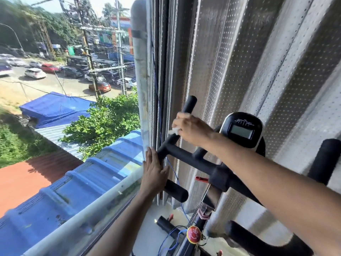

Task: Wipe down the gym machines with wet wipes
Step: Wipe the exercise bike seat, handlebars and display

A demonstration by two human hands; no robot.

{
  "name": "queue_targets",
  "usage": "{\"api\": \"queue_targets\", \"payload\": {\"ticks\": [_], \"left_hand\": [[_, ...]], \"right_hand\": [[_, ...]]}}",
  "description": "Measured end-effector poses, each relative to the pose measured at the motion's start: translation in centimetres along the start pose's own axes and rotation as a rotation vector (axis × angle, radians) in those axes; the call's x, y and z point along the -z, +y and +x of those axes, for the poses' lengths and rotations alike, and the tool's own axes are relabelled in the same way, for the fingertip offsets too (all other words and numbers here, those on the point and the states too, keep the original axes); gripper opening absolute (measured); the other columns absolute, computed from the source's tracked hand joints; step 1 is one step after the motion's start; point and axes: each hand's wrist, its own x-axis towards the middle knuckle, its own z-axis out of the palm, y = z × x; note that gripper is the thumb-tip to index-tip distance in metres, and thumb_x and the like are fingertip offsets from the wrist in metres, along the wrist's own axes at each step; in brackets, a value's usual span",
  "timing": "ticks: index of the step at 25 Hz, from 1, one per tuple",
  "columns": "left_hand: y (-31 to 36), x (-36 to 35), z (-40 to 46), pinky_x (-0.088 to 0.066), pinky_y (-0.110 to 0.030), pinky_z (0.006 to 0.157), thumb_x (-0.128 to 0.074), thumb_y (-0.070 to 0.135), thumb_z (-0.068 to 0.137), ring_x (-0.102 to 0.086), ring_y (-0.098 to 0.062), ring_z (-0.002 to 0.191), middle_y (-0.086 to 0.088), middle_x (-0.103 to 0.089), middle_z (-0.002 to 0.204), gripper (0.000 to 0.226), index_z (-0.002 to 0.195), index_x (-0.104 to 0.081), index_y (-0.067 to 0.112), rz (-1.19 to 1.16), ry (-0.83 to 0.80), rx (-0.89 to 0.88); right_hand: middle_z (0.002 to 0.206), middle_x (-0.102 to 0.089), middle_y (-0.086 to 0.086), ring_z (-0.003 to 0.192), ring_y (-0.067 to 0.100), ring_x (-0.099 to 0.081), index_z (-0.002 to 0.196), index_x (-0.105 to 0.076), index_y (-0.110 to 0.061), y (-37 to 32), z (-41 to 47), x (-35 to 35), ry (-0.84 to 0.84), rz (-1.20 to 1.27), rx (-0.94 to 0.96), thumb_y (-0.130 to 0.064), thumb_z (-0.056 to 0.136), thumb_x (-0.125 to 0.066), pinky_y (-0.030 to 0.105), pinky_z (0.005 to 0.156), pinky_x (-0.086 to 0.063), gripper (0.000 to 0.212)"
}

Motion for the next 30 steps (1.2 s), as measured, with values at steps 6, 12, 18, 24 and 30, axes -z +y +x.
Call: {"api": "queue_targets", "payload": {"ticks": [6,12,18,24,30], "left_hand": [[0.1,-0.3,0.5,0.008,-0.033,0.128,-0.036,0.019,0.095,0.016,-0.012,0.157,-0.003,0.016,0.171,0.082,0.163,0.009,0.012,0.037,0.065,-0.039],[-2.1,0.4,0.6,0.009,-0.034,0.128,-0.025,0.023,0.090,0.026,0.002,0.151,0.012,0.017,0.169,0.079,0.164,0.005,0.029,0.131,-0.030,-0.250],[-3.8,1.8,1.0,0.011,-0.025,0.126,-0.022,0.041,0.102,0.018,-0.008,0.156,0.004,0.014,0.171,0.070,0.163,0.004,0.021,0.272,-0.089,-0.447],[-2.6,1.4,2.4,0.010,-0.025,0.126,-0.034,0.053,0.101,0.019,-0.006,0.156,0.009,0.018,0.171,0.080,0.164,0.008,0.027,0.248,-0.089,-0.426],[-2.9,1.7,2.7,0.011,-0.032,0.127,-0.024,0.065,0.096,0.023,-0.006,0.155,0.011,0.024,0.169,0.084,0.162,0.015,0.030,0.332,-0.134,-0.403]], "right_hand": [[0.115,-0.054,0.016,0.105,0.033,-0.057,0.104,-0.063,0.000,-1.3,2.1,-5.5,-0.131,-0.116,0.073,0.007,0.096,-0.044,0.041,0.087,-0.055,0.022],[0.123,-0.050,0.015,0.114,0.030,-0.053,0.102,-0.063,-0.003,-2.6,3.0,-6.1,-0.129,-0.173,0.008,0.005,0.100,-0.039,0.037,0.093,-0.054,0.025],[0.120,-0.049,0.017,0.119,0.035,-0.053,0.076,-0.048,-0.008,2.9,6.6,-2.7,-0.081,-0.240,-0.070,-0.002,0.102,-0.050,0.032,0.083,-0.058,0.026],[0.106,-0.051,0.013,0.103,0.030,-0.055,0.065,-0.035,-0.012,-0.1,4.1,-6.8,-0.072,-0.186,-0.062,-0.001,0.102,-0.049,0.036,0.071,-0.060,0.041],[0.099,-0.049,0.008,0.102,0.025,-0.053,0.075,-0.049,-0.010,5.5,8.4,-1.2,0.040,-0.263,-0.075,0.002,0.099,-0.055,0.029,0.078,-0.053,0.027]]}}
